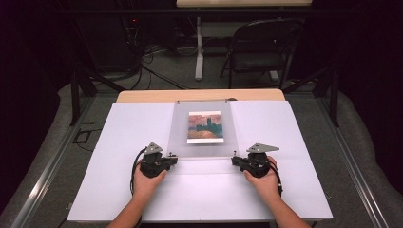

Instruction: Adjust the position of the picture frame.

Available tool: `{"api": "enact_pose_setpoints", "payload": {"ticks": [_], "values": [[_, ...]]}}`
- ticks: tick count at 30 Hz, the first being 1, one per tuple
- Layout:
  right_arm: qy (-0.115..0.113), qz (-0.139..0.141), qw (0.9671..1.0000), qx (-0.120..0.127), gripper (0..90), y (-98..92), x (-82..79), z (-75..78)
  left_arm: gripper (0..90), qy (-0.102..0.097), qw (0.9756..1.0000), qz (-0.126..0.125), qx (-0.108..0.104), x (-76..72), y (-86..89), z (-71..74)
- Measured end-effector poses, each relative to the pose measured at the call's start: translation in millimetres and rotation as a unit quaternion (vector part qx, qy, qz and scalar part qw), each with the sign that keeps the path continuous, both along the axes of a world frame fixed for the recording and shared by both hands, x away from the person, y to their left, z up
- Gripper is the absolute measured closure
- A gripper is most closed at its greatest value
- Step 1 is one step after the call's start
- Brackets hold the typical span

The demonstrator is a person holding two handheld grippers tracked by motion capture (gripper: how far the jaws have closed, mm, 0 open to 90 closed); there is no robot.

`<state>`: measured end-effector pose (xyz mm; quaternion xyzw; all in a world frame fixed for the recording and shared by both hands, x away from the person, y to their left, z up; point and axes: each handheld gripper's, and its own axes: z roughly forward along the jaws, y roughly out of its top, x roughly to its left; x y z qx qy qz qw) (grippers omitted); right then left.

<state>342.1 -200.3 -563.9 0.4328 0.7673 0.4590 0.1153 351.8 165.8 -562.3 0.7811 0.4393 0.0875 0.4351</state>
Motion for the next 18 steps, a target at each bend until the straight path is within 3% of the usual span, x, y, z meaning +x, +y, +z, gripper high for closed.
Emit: {"api": "enact_pose_setpoints", "payload": {"ticks": [5, 10, 11, 14, 15, 18], "values": [[-0.002, 0.000, 1.0000, -0.001, 84.1, 0.0, -0.5, 0.3, 80.9, -0.004, 1.0000, 0.000, -0.002, -0.7, -1.1, 0.1], [-0.012, 0.003, 0.9999, -0.001, 74.1, -0.3, -3.3, 2.2, 72.2, -0.008, 1.0000, -0.002, -0.002, -3.7, -3.1, 0.8], [-0.017, 0.002, 0.9998, -0.009, 67.4, 0.9, -5.7, 3.2, 65.2, -0.010, 0.9999, -0.001, -0.005, -5.3, -3.8, 1.1], [-0.025, 0.000, 0.9996, -0.013, 62.1, 1.4, -7.5, 3.9, 54.6, -0.016, 0.9999, 0.003, 0.001, -7.8, -4.4, 2.0], [-0.032, -0.002, 0.9993, -0.020, 56.6, 1.7, -8.6, 4.3, 52.3, -0.028, 0.9995, 0.000, 0.015, -10.6, -5.0, 4.1], [-0.034, -0.004, 0.9991, -0.026, 53.5, 1.6, -9.7, 4.7, 47.1, -0.035, 0.9992, -0.005, 0.019, -13.1, -5.2, 5.9]]}}
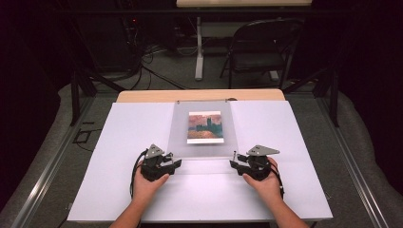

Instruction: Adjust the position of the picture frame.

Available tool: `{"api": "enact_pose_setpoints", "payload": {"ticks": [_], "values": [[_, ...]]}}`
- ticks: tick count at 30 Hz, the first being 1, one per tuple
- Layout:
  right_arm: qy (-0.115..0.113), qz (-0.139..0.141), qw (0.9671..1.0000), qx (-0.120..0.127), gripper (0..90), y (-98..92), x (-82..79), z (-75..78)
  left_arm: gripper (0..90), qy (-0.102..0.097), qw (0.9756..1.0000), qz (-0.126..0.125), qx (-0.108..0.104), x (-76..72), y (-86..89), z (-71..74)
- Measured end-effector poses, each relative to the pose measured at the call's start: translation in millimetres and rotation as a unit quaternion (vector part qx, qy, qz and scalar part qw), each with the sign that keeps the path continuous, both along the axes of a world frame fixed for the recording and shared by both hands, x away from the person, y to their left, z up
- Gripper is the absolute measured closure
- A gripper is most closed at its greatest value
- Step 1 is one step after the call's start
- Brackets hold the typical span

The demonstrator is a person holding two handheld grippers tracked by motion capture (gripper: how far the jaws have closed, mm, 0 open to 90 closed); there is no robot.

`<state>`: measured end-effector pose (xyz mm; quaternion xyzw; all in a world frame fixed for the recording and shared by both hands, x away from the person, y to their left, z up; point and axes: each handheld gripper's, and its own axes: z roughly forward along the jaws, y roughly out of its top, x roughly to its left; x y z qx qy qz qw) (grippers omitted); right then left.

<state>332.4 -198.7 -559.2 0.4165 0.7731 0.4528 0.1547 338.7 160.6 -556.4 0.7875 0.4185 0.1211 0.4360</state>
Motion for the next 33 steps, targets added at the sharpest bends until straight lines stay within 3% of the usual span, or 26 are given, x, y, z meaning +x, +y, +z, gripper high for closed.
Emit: {"api": "enact_pose_setpoints", "payload": {"ticks": [7, 14, 24, 33], "values": [[-0.010, 0.008, 0.9997, -0.021, 43.6, 0.7, -7.3, 4.5, 40.1, 0.006, 1.0000, -0.001, -0.003, -4.9, 5.2, 0.7], [-0.012, 0.020, 0.9989, -0.041, 42.1, -0.3, -18.5, 11.4, 38.4, 0.003, 1.0000, -0.002, -0.001, -15.3, 14.8, 5.7], [-0.007, 0.026, 0.9990, -0.036, 42.3, -12.7, -31.6, 18.3, 34.7, -0.018, 0.9998, 0.002, -0.009, -30.8, 32.3, 16.1], [-0.018, 0.023, 0.9990, -0.035, 41.0, -23.8, -41.4, 22.6, 35.2, -0.017, 0.9998, -0.004, -0.009, -39.4, 40.4, 19.5]]}}
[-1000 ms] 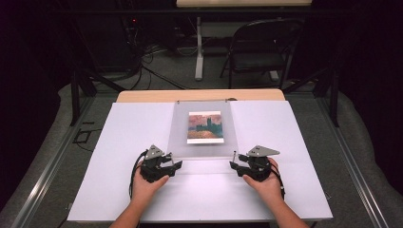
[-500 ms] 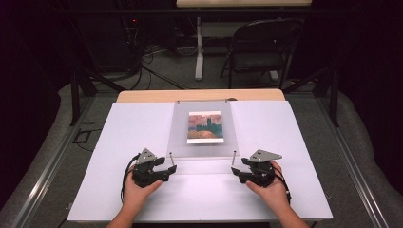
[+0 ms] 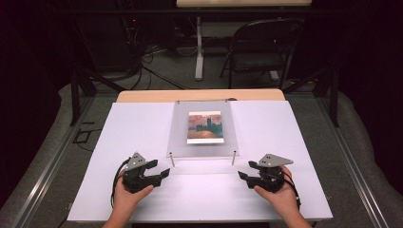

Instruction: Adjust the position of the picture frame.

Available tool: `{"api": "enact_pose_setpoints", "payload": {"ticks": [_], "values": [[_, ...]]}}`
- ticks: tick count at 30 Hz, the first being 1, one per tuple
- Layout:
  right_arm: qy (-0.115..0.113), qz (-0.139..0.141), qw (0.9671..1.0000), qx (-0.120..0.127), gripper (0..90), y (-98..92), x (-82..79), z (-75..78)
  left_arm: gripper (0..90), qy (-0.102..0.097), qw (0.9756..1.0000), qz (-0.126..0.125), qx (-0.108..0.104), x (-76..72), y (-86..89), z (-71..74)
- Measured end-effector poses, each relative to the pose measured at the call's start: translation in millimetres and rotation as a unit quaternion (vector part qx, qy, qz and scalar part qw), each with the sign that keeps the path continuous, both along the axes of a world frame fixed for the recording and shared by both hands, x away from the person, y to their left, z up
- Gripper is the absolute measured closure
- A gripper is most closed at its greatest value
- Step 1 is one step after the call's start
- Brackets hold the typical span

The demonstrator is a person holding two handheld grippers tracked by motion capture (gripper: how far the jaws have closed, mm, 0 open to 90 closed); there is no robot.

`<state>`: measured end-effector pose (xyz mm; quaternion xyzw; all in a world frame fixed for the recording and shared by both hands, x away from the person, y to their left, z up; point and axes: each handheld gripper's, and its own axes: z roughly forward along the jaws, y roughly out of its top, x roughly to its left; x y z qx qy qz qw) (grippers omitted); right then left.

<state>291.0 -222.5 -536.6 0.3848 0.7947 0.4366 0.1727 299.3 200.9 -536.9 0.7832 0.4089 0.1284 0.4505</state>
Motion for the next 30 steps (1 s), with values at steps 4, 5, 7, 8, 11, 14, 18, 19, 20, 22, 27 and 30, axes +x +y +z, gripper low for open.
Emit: {"api": "enact_pose_setpoints", "payload": {"ticks": [4, 5, 7, 8, 11, 14, 18, 19, 20, 22, 27, 30], "values": [[-0.002, -0.006, 0.9999, 0.010, 40.1, -4.2, -2.6, 3.9, 35.6, 0.001, 0.9999, 0.003, -0.013, -1.9, 4.2, 5.0], [-0.001, -0.006, 0.9999, 0.013, 39.7, -5.2, -3.3, 5.0, 35.7, 0.001, 0.9999, 0.003, -0.013, -1.9, 4.2, 5.0], [0.000, -0.006, 0.9999, 0.015, 39.2, -7.0, -4.8, 7.9, 35.7, -0.005, 0.9998, 0.005, -0.018, -3.5, 7.8, 11.2], [-0.002, -0.006, 0.9998, 0.018, 38.9, -8.0, -5.6, 9.5, 35.7, -0.005, 0.9998, 0.005, -0.018, -3.5, 7.8, 11.2], [-0.003, -0.007, 0.9997, 0.025, 38.1, -10.7, -6.2, 13.3, 35.6, -0.009, 0.9997, 0.006, -0.019, -3.1, 11.1, 16.9], [-0.003, -0.012, 0.9992, 0.039, 37.4, -17.4, -3.0, 21.3, 35.6, -0.018, 0.9997, 0.009, -0.013, 1.9, 14.3, 24.0], [0.000, -0.027, 0.9987, 0.043, 34.2, -23.9, 7.1, 25.5, 35.3, -0.020, 0.9994, 0.011, -0.025, 9.5, 15.1, 29.8], [0.000, -0.027, 0.9987, 0.043, 34.2, -23.9, 7.1, 25.5, 35.3, -0.020, 0.9993, 0.012, -0.027, 12.8, 15.0, 31.9], [0.004, -0.035, 0.9982, 0.048, 33.2, -25.3, 10.5, 26.0, 35.2, -0.022, 0.9993, 0.014, -0.028, 16.6, 14.6, 33.8], [0.007, -0.053, 0.9969, 0.057, 32.4, -27.5, 18.3, 26.8, 35.1, -0.019, 0.9994, 0.012, -0.027, 25.6, 13.9, 36.7], [0.003, -0.063, 0.9970, 0.045, 33.8, -23.8, 38.0, 32.5, 35.7, -0.015, 0.9992, 0.012, -0.036, 50.1, 12.1, 39.0], [0.007, -0.056, 0.9975, 0.043, 35.7, -19.5, 51.3, 35.9, 37.1, -0.018, 0.9990, 0.017, -0.038, 63.9, 9.9, 40.6]]}}
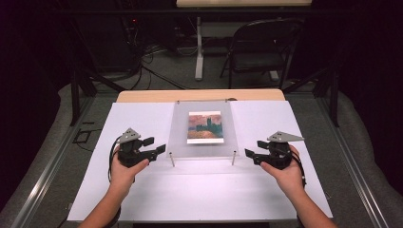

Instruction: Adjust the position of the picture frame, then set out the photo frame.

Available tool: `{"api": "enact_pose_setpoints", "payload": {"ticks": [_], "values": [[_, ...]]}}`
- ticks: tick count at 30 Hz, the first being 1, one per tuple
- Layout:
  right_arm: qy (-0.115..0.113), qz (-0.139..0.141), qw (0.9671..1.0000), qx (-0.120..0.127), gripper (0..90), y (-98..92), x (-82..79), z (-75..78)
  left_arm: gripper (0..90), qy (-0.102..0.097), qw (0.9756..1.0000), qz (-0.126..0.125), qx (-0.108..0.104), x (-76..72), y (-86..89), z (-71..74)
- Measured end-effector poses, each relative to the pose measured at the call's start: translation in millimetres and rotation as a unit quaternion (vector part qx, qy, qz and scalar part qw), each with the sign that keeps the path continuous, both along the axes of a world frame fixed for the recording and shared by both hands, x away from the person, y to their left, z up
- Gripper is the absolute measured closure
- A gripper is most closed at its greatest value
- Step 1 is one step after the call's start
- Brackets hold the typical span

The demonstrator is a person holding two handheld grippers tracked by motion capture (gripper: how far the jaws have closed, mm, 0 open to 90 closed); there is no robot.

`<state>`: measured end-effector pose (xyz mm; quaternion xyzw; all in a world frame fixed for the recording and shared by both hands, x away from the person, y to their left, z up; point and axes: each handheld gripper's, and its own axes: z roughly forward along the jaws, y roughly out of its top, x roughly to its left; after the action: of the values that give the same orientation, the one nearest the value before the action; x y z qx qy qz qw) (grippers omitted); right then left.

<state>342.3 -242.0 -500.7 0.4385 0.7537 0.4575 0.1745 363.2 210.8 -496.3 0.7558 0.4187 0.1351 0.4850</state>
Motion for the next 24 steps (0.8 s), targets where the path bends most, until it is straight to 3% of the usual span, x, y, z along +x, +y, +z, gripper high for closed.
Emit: {"api": "enact_pose_setpoints", "payload": {"ticks": [4, 10, 19, 24], "values": [[0.004, 0.005, 1.0000, -0.004, 35.8, 5.8, 25.9, 1.8, 36.8, 0.008, 0.9999, 0.015, -0.002, 21.9, -6.9, 3.4], [-0.005, -0.015, 0.9997, -0.017, 34.2, 11.6, 56.0, 3.7, 36.3, 0.006, 0.9993, 0.032, -0.016, 44.7, -14.4, 5.7], [-0.008, -0.026, 0.9996, -0.001, 34.1, 18.2, 87.2, 1.4, 36.3, 0.001, 0.9987, 0.050, -0.009, 69.7, -23.6, 2.1], [-0.013, -0.025, 0.9996, 0.002, 33.6, 24.3, 104.1, -0.3, 36.2, 0.007, 0.9982, 0.059, -0.009, 86.2, -28.2, -1.2]]}}
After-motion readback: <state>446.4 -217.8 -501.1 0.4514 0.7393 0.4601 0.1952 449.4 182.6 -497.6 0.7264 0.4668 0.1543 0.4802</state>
